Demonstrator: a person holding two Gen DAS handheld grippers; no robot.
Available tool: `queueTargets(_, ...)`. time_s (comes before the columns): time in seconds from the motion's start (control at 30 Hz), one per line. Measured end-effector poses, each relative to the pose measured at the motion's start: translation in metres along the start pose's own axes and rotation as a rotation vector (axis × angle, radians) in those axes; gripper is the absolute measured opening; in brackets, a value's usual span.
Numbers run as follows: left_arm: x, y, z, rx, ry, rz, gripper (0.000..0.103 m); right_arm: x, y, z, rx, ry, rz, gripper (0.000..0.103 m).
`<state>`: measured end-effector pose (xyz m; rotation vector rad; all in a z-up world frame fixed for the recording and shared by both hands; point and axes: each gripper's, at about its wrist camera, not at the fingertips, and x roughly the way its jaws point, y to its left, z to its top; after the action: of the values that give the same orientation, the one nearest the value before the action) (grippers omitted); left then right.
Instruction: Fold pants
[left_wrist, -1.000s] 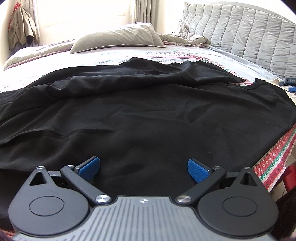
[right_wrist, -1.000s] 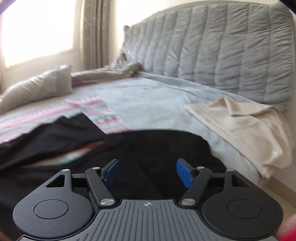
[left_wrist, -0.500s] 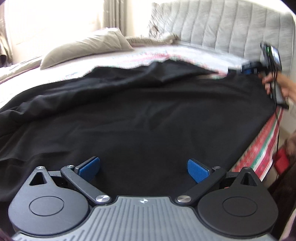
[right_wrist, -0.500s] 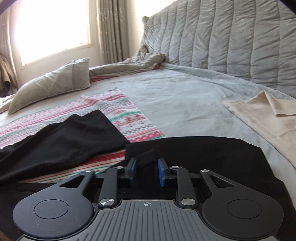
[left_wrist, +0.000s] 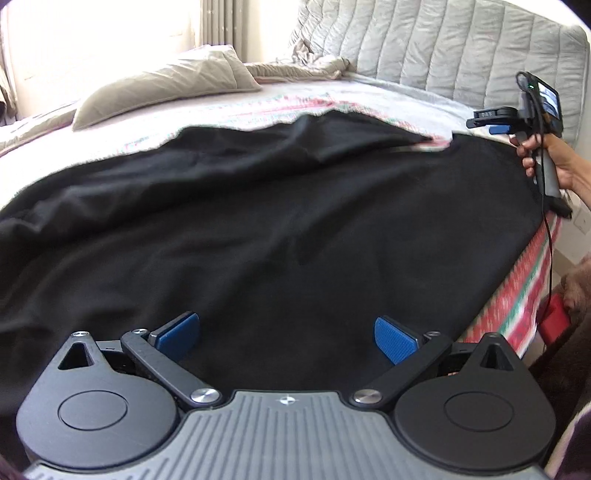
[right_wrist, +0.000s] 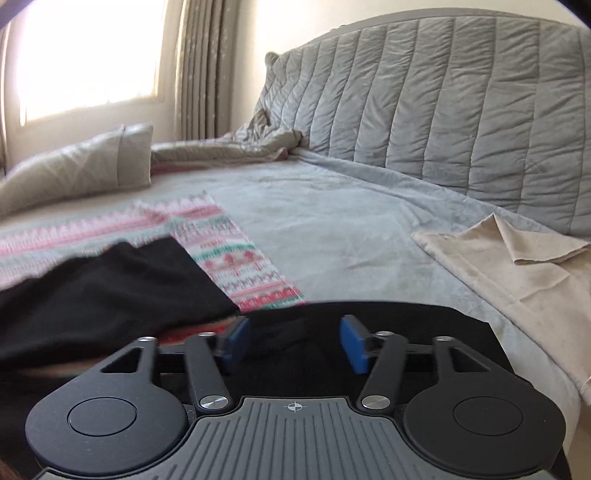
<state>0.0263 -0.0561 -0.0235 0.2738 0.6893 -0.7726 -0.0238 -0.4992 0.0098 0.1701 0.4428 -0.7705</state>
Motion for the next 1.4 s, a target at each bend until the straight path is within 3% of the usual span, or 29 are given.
queueTargets(0.2,-0.001,0.011,0.075,-0.005,-0.055,0.000,0.103,-0.005,0.000,0.034,0.171,0.016,0.120,0.061)
queueTargets(0.33,0.021,0.008,0.138,0.046,-0.079,0.009,0.103,0.011,0.007,0.048,0.258,0.024,0.218,0.068)
queueTargets(0.57,0.122,-0.014,0.241,0.096,-0.038,0.002,0.103,0.071,0.026,0.061,0.332,0.104,0.292,0.073)
queueTargets(0.7,0.198,-0.035,0.289,0.134,-0.006,-0.020,0.103,0.111,0.032,0.058,0.349,0.171,0.259,0.074)
queueTargets(0.83,0.270,-0.058,0.323,0.131,0.011,-0.115,0.103,0.145,0.040,0.052,0.351,0.216,0.274,0.073)
queueTargets(0.9,0.308,-0.069,0.337,0.100,0.042,-0.149,0.094,0.155,0.046,0.047,0.310,0.214,0.246,0.073)
queueTargets(1.07,0.380,-0.096,0.355,0.150,0.105,-0.216,0.089,0.163,0.049,0.037,0.217,0.223,0.197,0.073)
queueTargets(1.23,0.432,-0.103,0.369,0.099,0.162,-0.280,0.084,0.167,0.055,0.032,0.159,0.227,0.191,0.073)
queueTargets(1.33,0.444,-0.102,0.379,0.049,0.158,-0.336,0.082,0.164,0.067,0.031,0.080,0.225,0.136,0.065)
queueTargets(1.4,0.447,-0.100,0.384,0.015,0.175,-0.386,0.072,0.162,0.067,0.030,0.065,0.224,0.125,0.059)
